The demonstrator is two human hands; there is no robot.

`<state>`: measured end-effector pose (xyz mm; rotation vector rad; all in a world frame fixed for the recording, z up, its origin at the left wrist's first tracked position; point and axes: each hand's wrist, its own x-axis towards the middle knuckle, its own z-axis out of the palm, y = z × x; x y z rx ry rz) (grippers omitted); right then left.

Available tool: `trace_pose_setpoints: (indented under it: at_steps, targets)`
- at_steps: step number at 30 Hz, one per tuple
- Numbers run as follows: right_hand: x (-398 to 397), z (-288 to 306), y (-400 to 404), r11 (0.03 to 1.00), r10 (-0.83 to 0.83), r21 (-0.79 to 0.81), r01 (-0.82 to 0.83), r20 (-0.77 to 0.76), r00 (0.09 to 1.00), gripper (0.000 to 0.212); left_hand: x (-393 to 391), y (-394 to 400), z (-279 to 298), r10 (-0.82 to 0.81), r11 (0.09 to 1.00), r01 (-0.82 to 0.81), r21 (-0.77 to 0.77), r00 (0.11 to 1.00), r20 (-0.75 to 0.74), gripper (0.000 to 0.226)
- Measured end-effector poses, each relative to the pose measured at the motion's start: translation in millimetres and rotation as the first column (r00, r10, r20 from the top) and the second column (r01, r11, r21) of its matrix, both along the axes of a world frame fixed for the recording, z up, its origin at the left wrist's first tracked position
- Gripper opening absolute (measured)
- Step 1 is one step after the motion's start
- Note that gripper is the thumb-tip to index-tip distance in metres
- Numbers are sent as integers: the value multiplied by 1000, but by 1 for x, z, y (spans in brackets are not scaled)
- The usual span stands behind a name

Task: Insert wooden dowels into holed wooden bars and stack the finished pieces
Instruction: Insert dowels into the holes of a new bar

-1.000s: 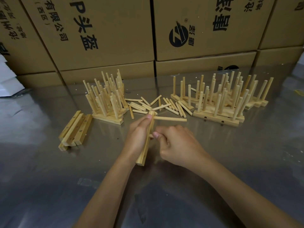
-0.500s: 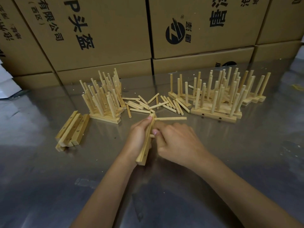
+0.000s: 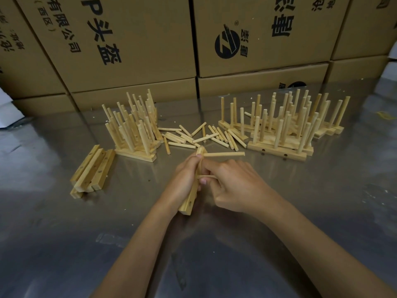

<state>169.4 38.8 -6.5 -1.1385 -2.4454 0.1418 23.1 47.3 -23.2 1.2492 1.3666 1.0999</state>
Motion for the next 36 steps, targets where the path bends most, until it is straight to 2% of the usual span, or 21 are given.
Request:
trace_pose_setpoints:
  at_steps: [4, 11, 13, 15, 18, 19, 21, 22, 24, 26, 28, 30, 32, 34, 36]
  targets:
    - [1, -1, 1, 999, -40, -13, 39, -55, 998, 10, -2, 2, 0, -25, 1000, 26, -8, 999, 33, 31]
    - [3, 6, 2, 993, -106, -79, 91, -221, 970, 8, -3, 4, -2, 18, 994, 10, -113, 968, 249, 27]
    - [3, 5, 1, 993, -120, -12, 120, -185, 975, 19, -5, 4, -2, 31, 991, 7, -130, 957, 289, 28]
    - [2, 5, 2, 982, -110, 130, 135, -186, 976, 32, -7, 4, -3, 58, 991, -18, -135, 953, 298, 32]
    - [3, 5, 9, 904, -48, 377, 204, -384, 922, 32, -13, 6, -4, 145, 981, -89, -174, 929, 342, 34]
    - [6, 4, 12, 869, -42, 416, 269, -479, 877, 27, -15, 7, -4, 182, 975, -117, -188, 907, 380, 32]
    - [15, 0, 22, 836, -101, 389, 388, -586, 804, 22, -19, 9, -4, 257, 963, -187, -194, 854, 453, 29]
    - [20, -5, 28, 843, -179, 330, 426, -573, 799, 27, -21, 11, -4, 290, 956, -227, -187, 834, 470, 29]
    - [27, -19, 40, 889, -332, 172, 424, -395, 856, 45, -22, 12, -5, 337, 941, -286, -178, 815, 471, 29]
    - [30, -35, 49, 938, -342, 2, 347, -164, 925, 59, -22, 11, -6, 351, 936, -304, -175, 812, 466, 30]
    - [27, -46, 55, 941, -318, -131, 313, -12, 948, 61, -22, 12, -7, 354, 935, -310, -169, 816, 457, 33]
    - [26, -48, 58, 928, -336, -177, 328, -16, 942, 59, -23, 13, -8, 365, 931, -321, -174, 817, 447, 35]
    - [27, -45, 57, 920, -390, -118, 374, -160, 907, 47, -23, 14, -7, 372, 928, -323, -183, 811, 453, 34]
    - [29, -42, 56, 904, -425, -65, 422, -238, 874, 39, -24, 15, -7, 375, 927, -325, -187, 807, 456, 32]
    - [30, -42, 56, 894, -448, -96, 438, -186, 874, 40, -24, 15, -8, 380, 925, -330, -188, 809, 449, 31]
